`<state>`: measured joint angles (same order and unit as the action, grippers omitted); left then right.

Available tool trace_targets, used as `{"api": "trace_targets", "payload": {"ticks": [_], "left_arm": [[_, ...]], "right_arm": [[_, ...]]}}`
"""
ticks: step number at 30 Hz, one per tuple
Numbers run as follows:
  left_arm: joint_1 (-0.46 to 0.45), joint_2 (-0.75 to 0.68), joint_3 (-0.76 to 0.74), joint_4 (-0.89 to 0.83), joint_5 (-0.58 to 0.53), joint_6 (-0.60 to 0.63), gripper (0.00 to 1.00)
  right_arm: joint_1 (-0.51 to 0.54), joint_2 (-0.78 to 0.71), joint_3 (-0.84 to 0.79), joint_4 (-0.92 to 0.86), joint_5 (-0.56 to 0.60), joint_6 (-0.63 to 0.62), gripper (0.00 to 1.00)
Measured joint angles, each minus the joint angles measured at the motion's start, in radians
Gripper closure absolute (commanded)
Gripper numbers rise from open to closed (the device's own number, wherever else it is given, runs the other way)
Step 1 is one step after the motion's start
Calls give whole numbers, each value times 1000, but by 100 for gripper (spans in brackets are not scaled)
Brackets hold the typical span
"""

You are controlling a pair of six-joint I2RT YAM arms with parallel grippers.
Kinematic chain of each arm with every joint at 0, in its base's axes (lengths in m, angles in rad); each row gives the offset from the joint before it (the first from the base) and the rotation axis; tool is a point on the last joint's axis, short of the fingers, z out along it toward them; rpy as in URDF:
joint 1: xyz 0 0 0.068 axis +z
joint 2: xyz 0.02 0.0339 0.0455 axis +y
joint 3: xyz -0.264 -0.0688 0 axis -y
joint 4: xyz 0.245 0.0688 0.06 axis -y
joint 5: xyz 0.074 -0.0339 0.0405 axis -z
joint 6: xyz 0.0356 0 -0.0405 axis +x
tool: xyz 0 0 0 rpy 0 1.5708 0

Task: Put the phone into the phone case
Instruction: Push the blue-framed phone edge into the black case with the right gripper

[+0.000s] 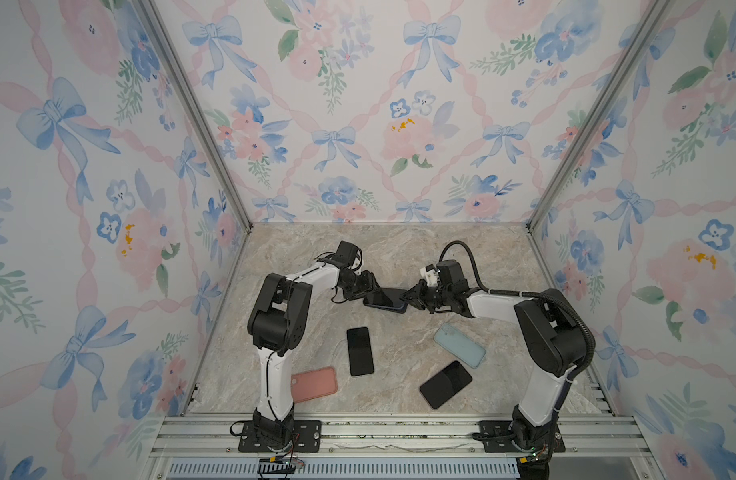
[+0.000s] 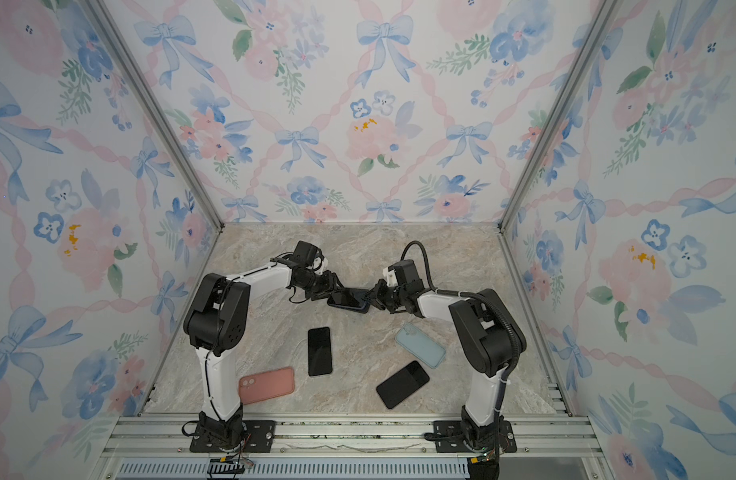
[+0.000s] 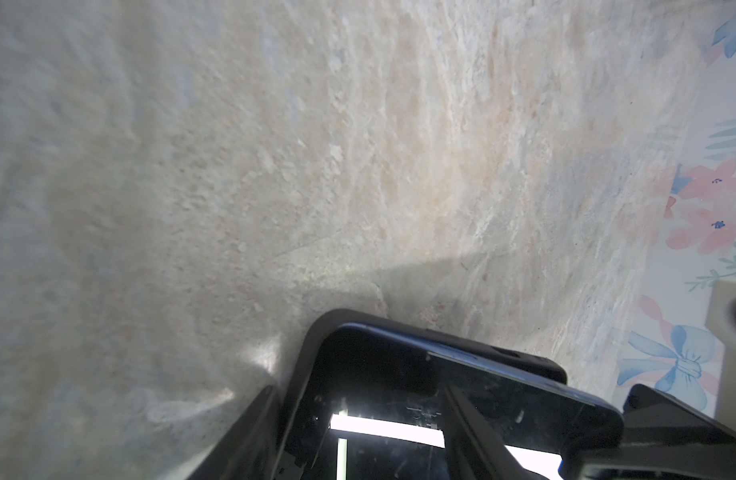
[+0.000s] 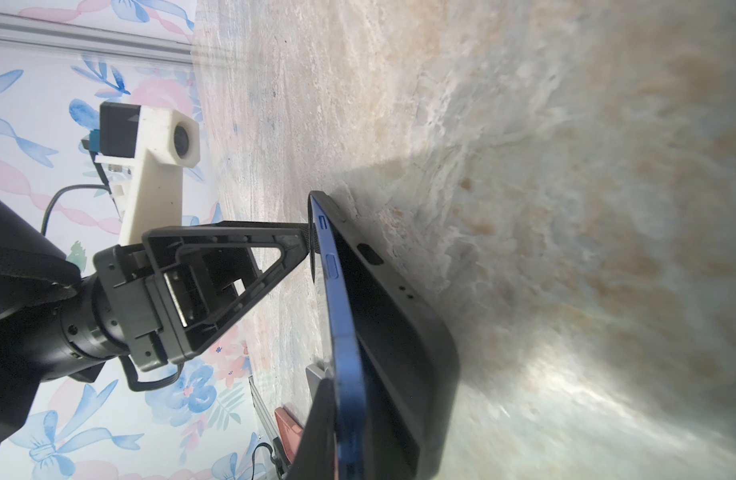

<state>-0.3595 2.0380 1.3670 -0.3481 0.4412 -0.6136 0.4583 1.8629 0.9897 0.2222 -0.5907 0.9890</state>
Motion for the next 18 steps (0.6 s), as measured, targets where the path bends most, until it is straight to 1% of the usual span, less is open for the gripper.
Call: {"api": "trace_targets", "payload": {"ticks": [4, 8, 18], "left_arm": [[-2, -6, -9, 9, -7, 0, 38], [-7, -14, -23, 24, -16, 0, 37], [-24, -29, -47, 43, -30, 0, 38]], "right_arm": [[2, 0, 21, -40, 13, -23, 88], [12, 5, 38, -99, 51, -41, 83], [34, 23, 57, -218, 110, -66, 76]]}}
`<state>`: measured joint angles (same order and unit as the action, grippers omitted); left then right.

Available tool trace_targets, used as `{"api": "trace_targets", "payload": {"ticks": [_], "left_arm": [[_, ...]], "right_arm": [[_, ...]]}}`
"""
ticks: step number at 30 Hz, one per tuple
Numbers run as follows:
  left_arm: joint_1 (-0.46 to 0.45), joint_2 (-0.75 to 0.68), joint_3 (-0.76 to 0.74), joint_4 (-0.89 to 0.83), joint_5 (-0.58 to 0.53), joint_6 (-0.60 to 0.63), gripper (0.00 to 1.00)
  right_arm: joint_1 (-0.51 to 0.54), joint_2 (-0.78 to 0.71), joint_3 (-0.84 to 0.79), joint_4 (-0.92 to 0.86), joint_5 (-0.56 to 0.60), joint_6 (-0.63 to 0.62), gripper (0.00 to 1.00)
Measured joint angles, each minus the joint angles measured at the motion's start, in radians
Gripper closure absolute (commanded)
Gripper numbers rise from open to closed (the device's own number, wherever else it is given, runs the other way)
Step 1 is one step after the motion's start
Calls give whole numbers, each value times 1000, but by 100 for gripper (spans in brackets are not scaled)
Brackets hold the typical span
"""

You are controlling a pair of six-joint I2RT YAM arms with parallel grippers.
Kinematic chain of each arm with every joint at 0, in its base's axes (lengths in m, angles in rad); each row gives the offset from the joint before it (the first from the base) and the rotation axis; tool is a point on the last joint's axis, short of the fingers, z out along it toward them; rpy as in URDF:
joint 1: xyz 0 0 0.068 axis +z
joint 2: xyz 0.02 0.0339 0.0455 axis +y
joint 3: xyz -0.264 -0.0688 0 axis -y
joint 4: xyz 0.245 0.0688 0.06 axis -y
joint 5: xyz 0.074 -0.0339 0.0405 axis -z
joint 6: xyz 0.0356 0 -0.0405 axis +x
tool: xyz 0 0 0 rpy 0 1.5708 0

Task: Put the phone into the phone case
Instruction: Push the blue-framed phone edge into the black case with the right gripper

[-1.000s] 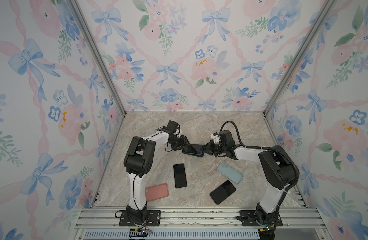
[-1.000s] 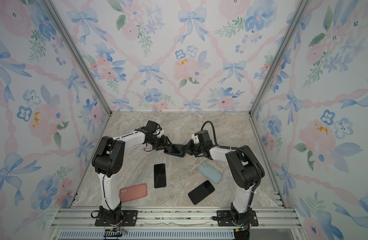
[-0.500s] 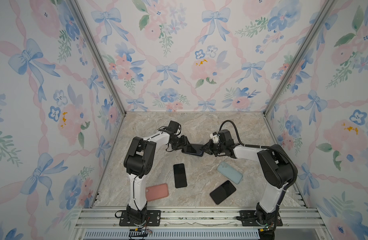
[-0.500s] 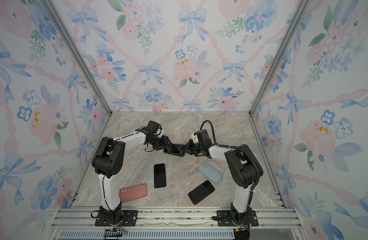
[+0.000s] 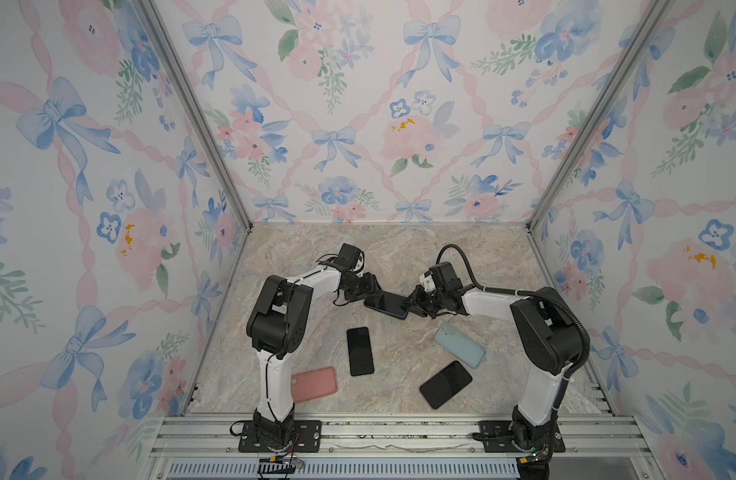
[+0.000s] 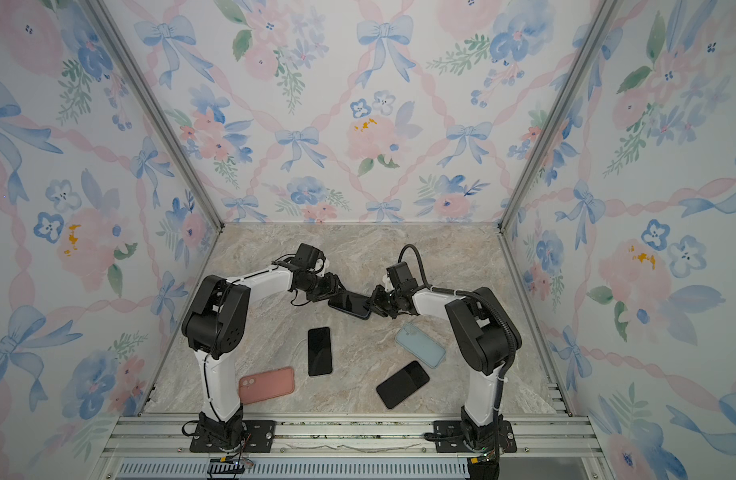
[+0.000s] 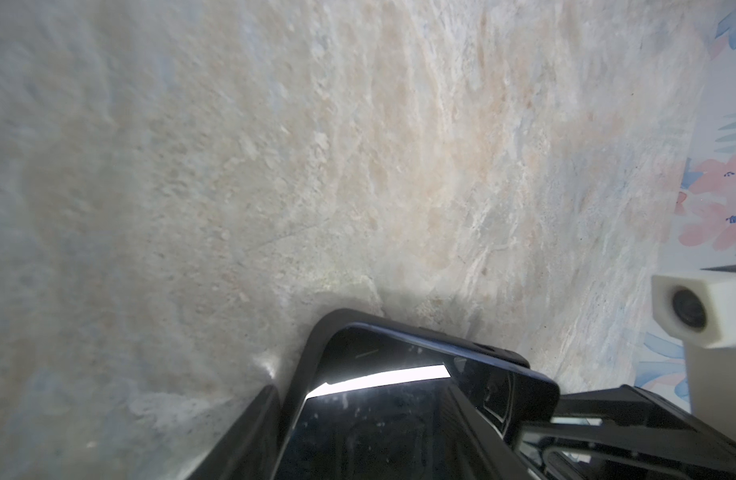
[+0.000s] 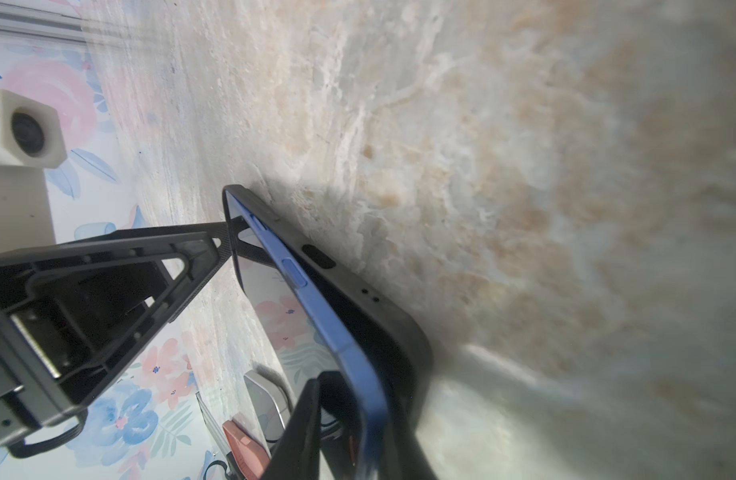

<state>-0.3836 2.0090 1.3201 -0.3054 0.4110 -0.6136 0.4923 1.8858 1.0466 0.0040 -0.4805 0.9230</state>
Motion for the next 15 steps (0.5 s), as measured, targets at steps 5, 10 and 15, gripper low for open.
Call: {"api": "trace_targets", "payload": {"ticks": [5, 10, 15], "left_arm": [[-6, -10, -17, 13, 1, 0, 38], [-10, -17, -32, 17, 16, 0, 38], [-14, -21, -43, 16, 53, 0, 38]], "right_arm": [[13, 1, 20, -69, 27, -19, 72], [29, 4, 50, -146, 68, -48, 65], [46, 4, 91, -244, 132, -91, 57]]}}
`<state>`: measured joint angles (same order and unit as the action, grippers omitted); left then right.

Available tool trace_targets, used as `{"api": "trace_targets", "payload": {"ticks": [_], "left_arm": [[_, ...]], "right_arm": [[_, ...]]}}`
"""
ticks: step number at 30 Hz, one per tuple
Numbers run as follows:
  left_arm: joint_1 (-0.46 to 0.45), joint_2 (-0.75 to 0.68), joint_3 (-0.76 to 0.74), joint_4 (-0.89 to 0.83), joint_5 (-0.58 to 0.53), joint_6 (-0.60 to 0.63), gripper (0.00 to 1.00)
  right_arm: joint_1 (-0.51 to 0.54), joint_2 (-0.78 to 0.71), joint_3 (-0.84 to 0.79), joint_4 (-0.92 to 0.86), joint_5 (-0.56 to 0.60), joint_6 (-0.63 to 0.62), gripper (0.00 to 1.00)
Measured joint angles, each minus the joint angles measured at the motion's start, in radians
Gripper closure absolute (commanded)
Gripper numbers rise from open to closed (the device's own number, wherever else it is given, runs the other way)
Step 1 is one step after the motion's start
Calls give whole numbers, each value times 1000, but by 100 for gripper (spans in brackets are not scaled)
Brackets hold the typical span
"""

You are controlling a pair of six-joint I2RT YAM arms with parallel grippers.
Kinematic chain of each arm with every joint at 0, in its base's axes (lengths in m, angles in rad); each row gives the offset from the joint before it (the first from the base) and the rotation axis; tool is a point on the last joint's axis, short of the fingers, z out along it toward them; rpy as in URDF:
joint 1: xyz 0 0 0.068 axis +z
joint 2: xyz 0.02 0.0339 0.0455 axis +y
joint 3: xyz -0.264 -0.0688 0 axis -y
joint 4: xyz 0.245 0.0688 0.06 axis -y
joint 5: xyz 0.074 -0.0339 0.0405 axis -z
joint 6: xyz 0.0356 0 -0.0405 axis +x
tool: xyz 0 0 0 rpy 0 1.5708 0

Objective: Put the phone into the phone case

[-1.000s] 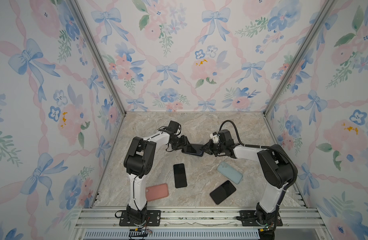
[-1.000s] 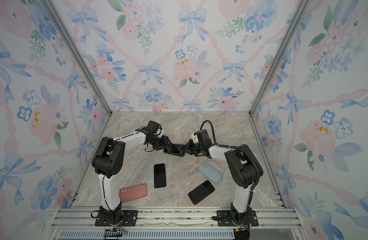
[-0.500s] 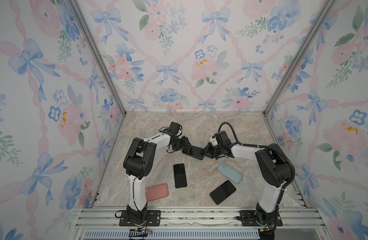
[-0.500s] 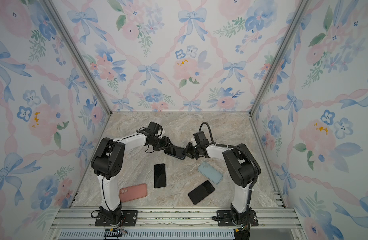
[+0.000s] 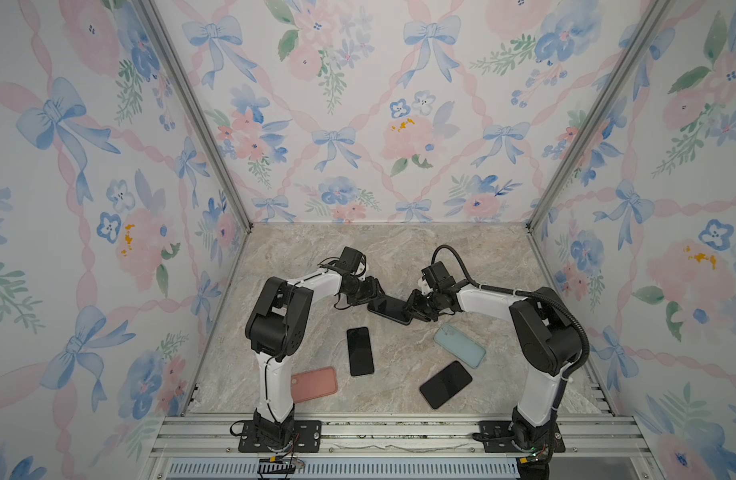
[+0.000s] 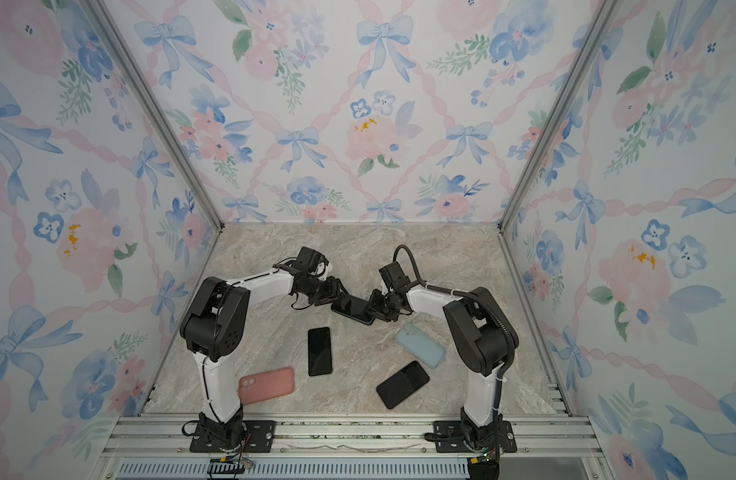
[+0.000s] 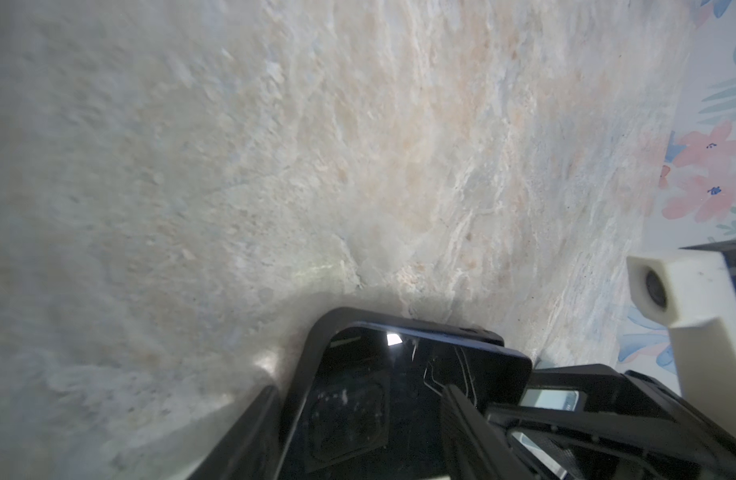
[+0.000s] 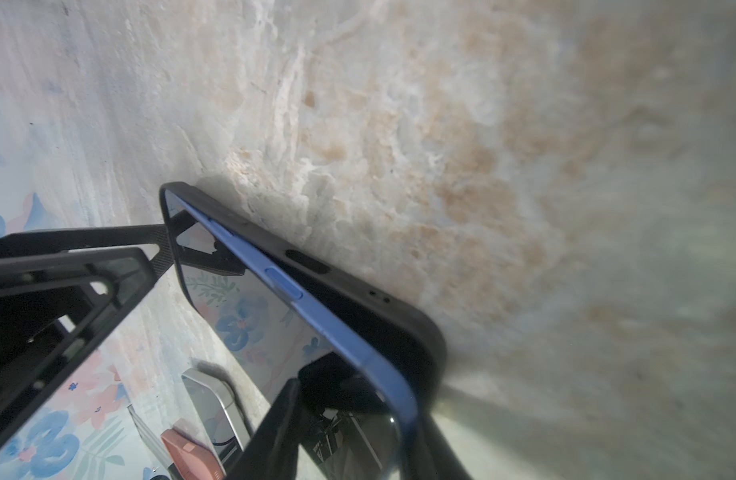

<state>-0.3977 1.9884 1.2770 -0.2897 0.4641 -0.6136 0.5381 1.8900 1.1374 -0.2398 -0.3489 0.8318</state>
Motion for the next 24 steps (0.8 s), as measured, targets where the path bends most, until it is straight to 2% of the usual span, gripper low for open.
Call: {"api": "trace_targets", "payload": {"ticks": [11, 24], "left_arm": [[0, -11, -30, -5, 76, 0, 37], [14, -43, -78, -5, 89, 11, 38]], "right_arm": [[53, 0, 102, -197, 135, -107, 37], [78, 0, 154, -294, 210, -163, 34]]}}
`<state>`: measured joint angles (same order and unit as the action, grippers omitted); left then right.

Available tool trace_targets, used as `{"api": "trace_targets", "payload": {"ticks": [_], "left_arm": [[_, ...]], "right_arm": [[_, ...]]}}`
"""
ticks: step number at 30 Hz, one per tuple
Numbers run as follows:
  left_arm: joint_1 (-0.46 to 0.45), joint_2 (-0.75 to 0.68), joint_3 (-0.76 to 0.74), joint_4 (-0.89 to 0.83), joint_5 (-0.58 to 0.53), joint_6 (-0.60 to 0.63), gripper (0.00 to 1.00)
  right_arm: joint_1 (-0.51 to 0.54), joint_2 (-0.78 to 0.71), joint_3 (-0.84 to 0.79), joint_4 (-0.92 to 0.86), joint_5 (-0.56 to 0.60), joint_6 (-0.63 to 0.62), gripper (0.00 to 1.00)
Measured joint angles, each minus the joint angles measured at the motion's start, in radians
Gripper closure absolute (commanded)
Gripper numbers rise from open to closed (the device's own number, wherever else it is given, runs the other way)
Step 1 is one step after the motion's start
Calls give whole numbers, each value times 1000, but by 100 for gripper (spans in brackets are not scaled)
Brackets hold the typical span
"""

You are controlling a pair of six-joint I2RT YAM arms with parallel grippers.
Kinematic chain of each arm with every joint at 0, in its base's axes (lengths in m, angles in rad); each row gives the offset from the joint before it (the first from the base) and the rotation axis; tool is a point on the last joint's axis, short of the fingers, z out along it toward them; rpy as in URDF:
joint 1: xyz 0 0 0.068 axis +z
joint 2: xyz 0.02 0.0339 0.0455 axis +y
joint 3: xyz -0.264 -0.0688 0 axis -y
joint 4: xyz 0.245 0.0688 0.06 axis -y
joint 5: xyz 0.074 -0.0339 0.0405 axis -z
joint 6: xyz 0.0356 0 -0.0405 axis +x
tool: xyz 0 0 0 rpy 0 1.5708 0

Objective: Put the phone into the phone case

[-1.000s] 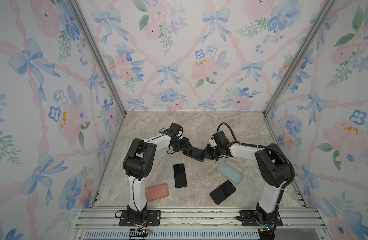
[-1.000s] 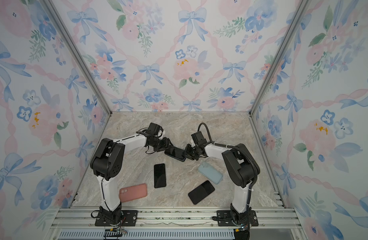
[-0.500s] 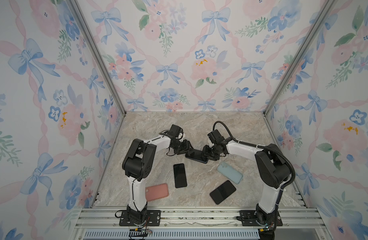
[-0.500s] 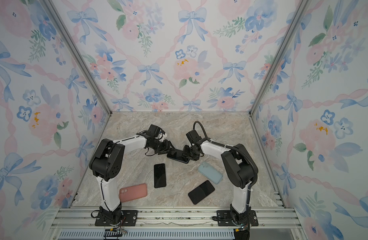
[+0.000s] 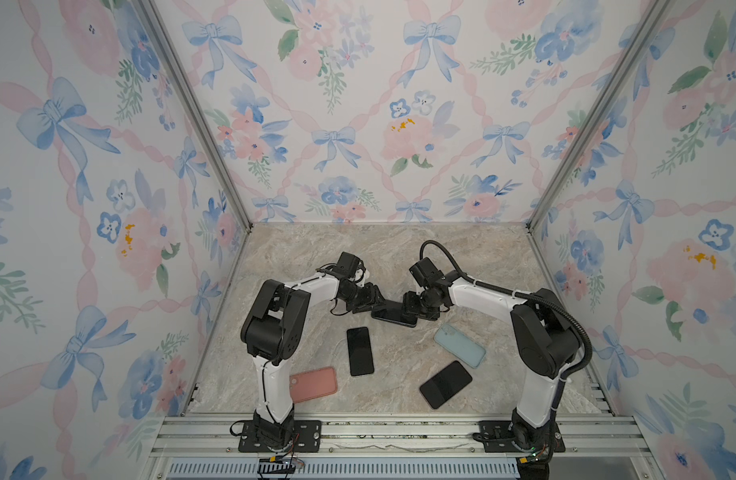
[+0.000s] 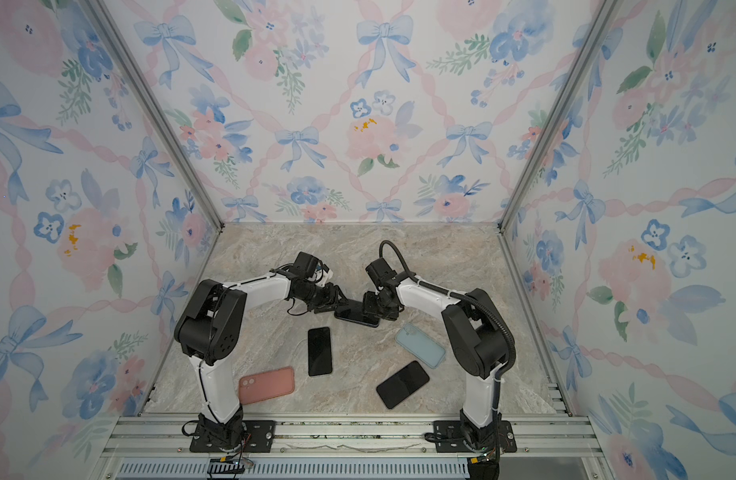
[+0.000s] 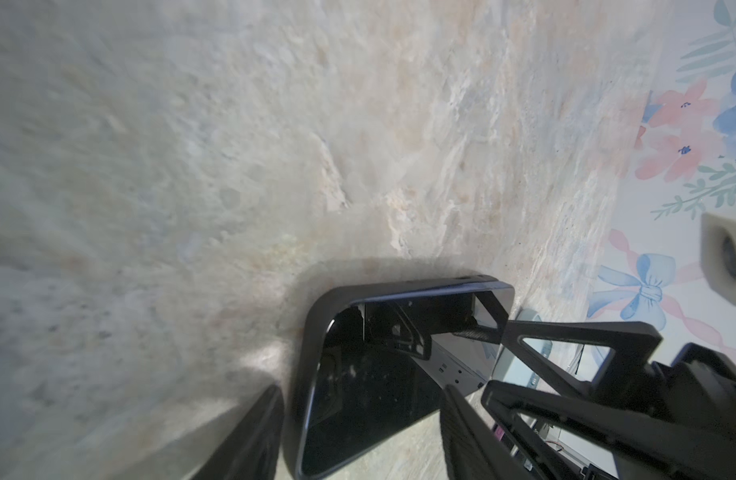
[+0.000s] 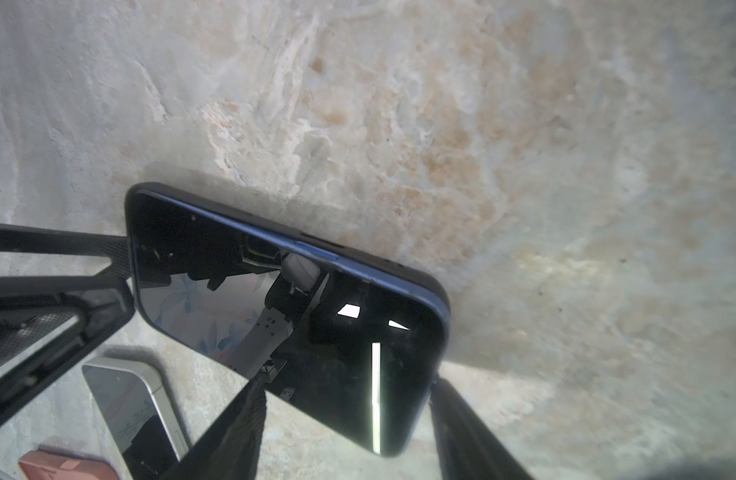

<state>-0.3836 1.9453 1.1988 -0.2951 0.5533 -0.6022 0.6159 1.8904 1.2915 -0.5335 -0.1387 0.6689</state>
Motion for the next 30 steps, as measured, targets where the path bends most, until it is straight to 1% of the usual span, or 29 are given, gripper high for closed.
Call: {"api": "trace_targets", "payload": {"ticks": [4, 7, 11, 14, 21, 30], "left_arm": [[6, -5, -7, -1, 5, 2, 39], [8, -8, -14, -2, 5, 13, 42], [11, -12, -17, -18, -10, 32, 48], [11, -12, -13, -33, -29, 50, 53], [10, -5, 12, -73, -52, 64, 59], [0, 22, 37, -76, -47, 68, 62]], "right_arm": [[8, 2, 34, -25, 13, -12, 33], [13, 2, 47, -41, 37, -20, 35], [29, 0, 42, -61, 77, -26, 38], [37, -5, 23, -60, 88, -27, 41], [39, -5, 5, -56, 91, -28, 52], [34, -5, -5, -46, 81, -25, 61]]}}
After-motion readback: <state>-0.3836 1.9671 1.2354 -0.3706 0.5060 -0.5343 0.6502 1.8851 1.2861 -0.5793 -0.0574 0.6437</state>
